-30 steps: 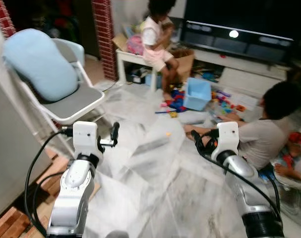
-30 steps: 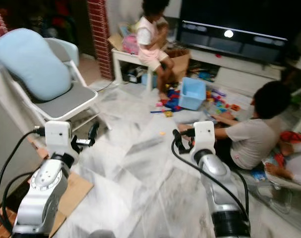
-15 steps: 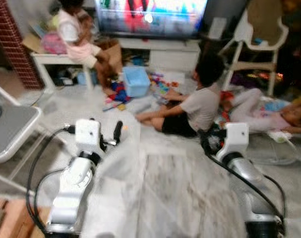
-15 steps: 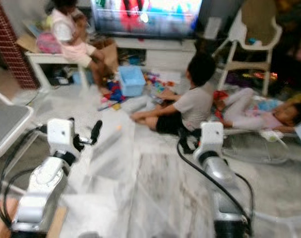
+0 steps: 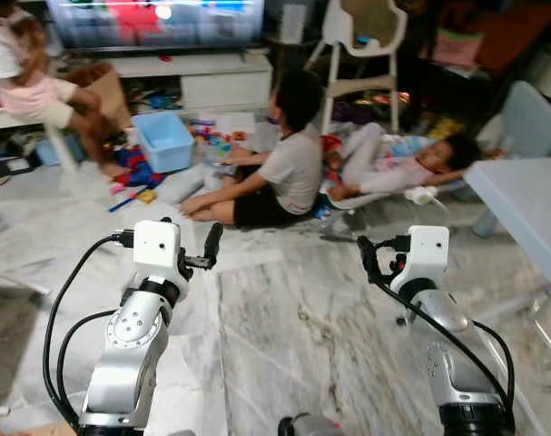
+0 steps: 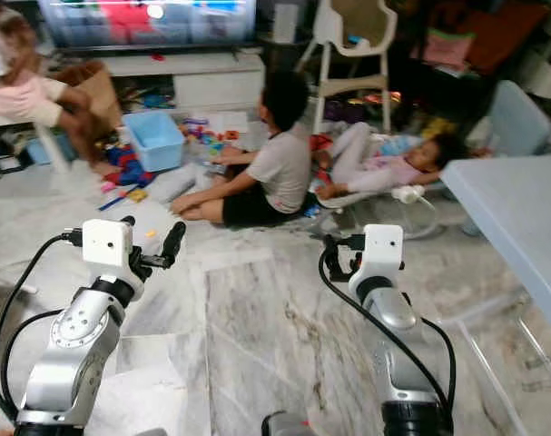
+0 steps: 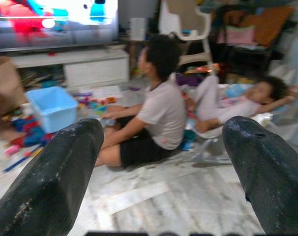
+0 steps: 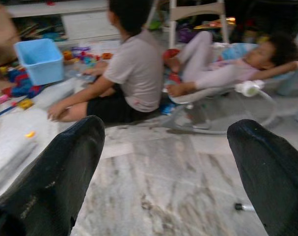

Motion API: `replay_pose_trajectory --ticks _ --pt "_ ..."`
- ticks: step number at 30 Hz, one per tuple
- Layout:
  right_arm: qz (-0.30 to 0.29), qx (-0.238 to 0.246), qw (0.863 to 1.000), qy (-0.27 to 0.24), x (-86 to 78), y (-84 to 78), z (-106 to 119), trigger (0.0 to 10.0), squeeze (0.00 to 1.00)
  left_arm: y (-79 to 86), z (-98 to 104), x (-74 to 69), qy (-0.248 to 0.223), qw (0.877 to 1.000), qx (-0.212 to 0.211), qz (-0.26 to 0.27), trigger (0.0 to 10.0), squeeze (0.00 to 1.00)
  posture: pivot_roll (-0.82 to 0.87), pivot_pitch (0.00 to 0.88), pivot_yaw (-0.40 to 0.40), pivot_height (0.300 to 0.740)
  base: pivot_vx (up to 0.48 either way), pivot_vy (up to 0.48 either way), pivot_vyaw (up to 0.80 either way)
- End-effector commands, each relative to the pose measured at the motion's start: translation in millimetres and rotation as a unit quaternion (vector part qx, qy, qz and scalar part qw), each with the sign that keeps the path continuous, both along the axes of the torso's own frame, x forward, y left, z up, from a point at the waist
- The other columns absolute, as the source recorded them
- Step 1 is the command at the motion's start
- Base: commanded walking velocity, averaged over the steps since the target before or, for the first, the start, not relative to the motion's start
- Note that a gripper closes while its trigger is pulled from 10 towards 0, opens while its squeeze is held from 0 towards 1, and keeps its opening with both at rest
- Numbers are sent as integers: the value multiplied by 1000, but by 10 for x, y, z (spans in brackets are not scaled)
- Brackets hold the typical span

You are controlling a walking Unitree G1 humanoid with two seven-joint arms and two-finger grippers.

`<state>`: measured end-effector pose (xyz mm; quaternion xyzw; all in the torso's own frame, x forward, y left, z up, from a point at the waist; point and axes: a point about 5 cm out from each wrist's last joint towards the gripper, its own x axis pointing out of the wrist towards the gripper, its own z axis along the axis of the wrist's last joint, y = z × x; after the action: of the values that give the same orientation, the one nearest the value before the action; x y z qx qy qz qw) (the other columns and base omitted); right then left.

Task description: Restocking fridge

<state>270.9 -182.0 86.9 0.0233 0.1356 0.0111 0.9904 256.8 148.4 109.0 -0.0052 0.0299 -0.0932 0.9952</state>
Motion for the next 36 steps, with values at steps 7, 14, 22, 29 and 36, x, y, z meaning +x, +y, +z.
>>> replay_pose_trajectory --ticks 7,14,22,29,36 --pt "-13 -1 1000 -24 77 -21 138 10000 0 -10 47 66 -12 1000 -2 -5 10000 0 -14 0 -42 740 0 0 -800" --pt "-12 3 999 -35 129 8 186 10000 0 -47 63 64 -17 1000 -5 -19 10000 0 -17 0 -35 740 242 0 -800" --pt "-16 5 999 -40 150 30 203 10000 0 -53 75 76 -21 999 -4 -25 10000 0 -16 0 -33 740 317 0 -800" --pt "-30 -6 998 -55 166 -2 243 10000 0 -53 85 92 -24 999 -5 -27 10000 0 -17 0 -29 740 339 0 -800" --pt "-36 -15 997 -64 185 -15 268 10000 0 -74 91 102 -26 999 -6 -32 10000 0 -16 0 -28 740 339 0 -800"
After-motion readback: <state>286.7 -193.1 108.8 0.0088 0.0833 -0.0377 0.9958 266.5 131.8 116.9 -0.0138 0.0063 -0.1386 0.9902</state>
